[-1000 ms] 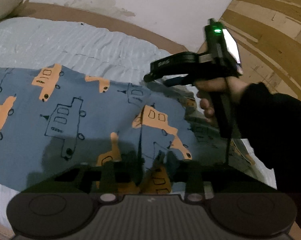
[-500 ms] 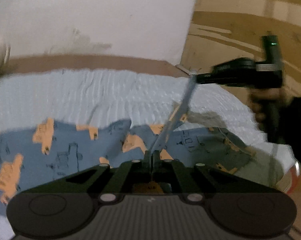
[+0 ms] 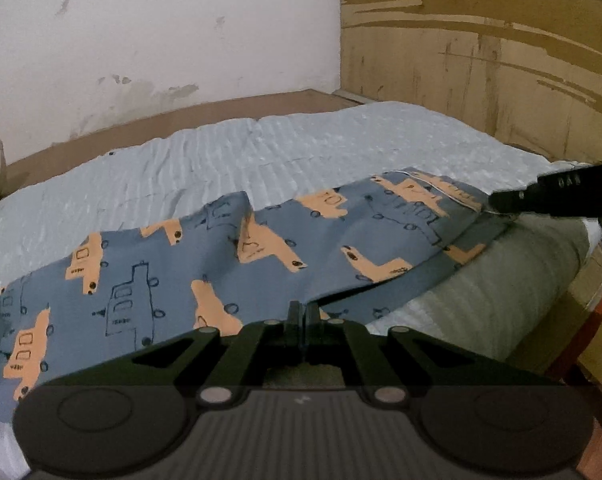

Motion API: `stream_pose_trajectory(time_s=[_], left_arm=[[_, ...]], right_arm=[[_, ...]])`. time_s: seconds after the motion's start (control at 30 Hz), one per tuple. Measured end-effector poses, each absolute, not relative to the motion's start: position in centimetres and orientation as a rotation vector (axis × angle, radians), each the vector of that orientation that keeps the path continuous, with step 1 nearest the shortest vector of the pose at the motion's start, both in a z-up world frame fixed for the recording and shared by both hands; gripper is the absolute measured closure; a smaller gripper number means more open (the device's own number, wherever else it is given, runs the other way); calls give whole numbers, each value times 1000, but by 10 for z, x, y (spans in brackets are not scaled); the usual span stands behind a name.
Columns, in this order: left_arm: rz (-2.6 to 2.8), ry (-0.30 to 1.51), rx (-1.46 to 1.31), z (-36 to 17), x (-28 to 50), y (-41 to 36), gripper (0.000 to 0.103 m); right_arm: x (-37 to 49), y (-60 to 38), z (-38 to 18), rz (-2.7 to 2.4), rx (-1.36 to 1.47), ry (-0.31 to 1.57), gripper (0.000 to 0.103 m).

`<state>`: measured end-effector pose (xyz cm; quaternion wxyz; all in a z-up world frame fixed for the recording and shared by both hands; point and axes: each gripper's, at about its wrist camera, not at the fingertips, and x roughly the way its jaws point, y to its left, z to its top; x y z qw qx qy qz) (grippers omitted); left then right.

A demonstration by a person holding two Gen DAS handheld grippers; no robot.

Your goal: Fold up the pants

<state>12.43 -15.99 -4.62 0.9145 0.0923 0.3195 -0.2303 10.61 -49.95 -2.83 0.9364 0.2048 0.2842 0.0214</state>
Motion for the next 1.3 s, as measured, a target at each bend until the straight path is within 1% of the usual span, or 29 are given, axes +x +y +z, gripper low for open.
stream_pose_trajectory(time_s=[0.03, 0.07, 0.13, 0.3, 0.4, 0.5, 0.57, 0.6, 0.67, 0.7, 0.73, 0.77, 0.8, 0.83, 0.93, 1.1, 1.2, 1.3], left_arm=[[-473, 660, 185, -46, 124, -160, 103], [-471, 661, 184, -46, 124, -161, 103], [-468, 662, 189, -46, 124, -160, 103], [-461, 665, 181, -45, 125, -160, 103], [-458, 669, 173, -46, 126, -160, 103], [-455, 679, 172, -48, 126, -162, 103], [-453, 679, 172, -48, 126, -161, 103], [-451, 679, 170, -48, 126, -161, 103], [-450, 675, 170, -47, 126, -162, 103], [-449, 673, 169, -46, 126, -162, 103], [-448, 671, 167, -46, 126, -162, 103], [-448, 668, 166, -45, 126, -162, 103], [-447, 663, 165, -44, 126, -163, 103], [-446, 656, 164, -43, 125, -163, 103], [-459, 636, 176, -37, 126, -167, 103], [-484, 609, 212, -32, 128, -178, 103], [-493, 630, 231, -39, 128, -181, 103], [-491, 670, 234, -50, 128, -180, 103]], right_arm=[[103, -498, -34, 40, 442, 595, 84], [100, -496, -39, 45, 463, 601, 82], [98, -493, -47, 51, 488, 612, 64], [111, -492, -51, 27, 503, 638, 56], [121, -489, -53, -35, 506, 670, 55], [123, -482, -50, -54, 470, 666, 44], [125, -483, -53, -52, 498, 655, 42], [128, -484, -55, -54, 520, 646, 43], [134, -490, -57, -65, 591, 622, 49], [137, -494, -58, -76, 626, 616, 58], [139, -497, -58, -88, 656, 608, 72], [142, -499, -58, -99, 670, 605, 79], [145, -500, -59, -105, 671, 607, 92], [148, -501, -58, -103, 665, 610, 96], [152, -496, -49, -81, 588, 591, 97], [133, -498, -25, -135, 462, 475, 98], [119, -502, -30, -166, 445, 476, 98], [111, -503, -47, -194, 426, 525, 97]])
